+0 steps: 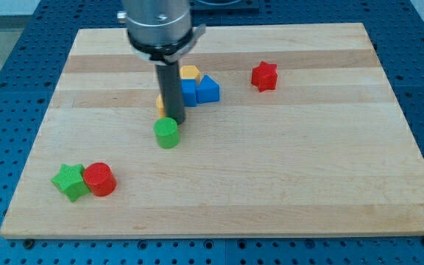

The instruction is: Move the green circle to the red circle

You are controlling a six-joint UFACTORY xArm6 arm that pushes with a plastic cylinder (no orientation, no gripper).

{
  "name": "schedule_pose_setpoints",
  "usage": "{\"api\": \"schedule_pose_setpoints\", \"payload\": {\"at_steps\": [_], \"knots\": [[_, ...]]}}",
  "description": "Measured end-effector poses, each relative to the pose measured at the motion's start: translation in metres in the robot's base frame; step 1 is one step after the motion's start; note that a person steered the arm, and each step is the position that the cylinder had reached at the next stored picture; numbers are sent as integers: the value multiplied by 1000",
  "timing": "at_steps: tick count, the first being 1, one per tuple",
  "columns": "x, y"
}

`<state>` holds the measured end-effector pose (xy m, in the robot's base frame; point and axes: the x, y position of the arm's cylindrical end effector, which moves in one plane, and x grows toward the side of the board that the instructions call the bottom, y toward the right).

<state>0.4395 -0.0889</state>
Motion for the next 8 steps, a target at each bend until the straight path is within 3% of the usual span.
{"api": "schedule_pose_setpoints", "payload": {"at_steps": [3,5,8], "knots": [[49,-48],[26,-29],[63,-16]]}}
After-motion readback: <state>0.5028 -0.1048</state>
